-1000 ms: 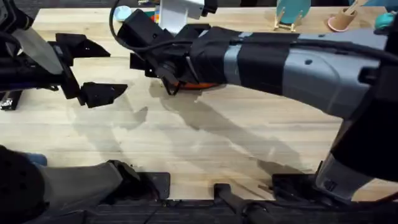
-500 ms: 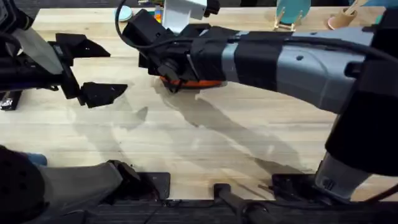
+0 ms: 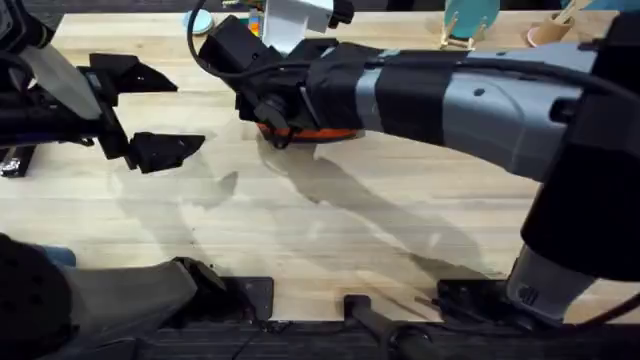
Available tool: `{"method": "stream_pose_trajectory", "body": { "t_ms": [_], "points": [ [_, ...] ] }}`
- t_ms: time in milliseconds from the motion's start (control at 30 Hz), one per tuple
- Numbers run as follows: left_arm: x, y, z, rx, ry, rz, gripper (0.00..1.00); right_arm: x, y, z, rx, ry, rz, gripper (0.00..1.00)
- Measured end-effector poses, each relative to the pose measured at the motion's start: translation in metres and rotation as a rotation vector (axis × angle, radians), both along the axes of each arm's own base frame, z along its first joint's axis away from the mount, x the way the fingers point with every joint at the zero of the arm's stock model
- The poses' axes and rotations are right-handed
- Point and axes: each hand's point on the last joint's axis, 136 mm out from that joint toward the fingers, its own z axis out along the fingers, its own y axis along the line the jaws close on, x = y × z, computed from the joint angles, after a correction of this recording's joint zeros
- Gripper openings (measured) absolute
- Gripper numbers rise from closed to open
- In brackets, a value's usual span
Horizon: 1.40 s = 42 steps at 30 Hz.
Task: Unzip the bag, pick up the pens from the table one at a time and place them inside, then zip the bag closed.
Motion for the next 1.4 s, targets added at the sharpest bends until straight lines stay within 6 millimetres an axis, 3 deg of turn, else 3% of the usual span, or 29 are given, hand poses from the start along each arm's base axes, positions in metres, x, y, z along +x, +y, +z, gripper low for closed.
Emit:
{"method": "stream_pose_trajectory", "body": {
  "t_ms": [500, 800, 1400],
  "points": [
    [0.0000, 0.0000, 0.0000, 0.000, 0.000, 0.000, 0.993, 0.0000, 0.0006, 0.0003, 0.002, 0.000, 0.001, 0.253],
    [0.0000, 0.0000, 0.0000, 0.000, 0.000, 0.000, 0.993, -0.0003, 0.0012, 0.0003, 0.005, 0.001, 0.003, 0.042],
    [0.0000, 0.0000, 0.0000, 0.000, -0.001, 0.000, 0.993, -0.0006, 0.0018, 0.0006, -0.008, -0.003, 0.023, 0.033]
  ]
}}
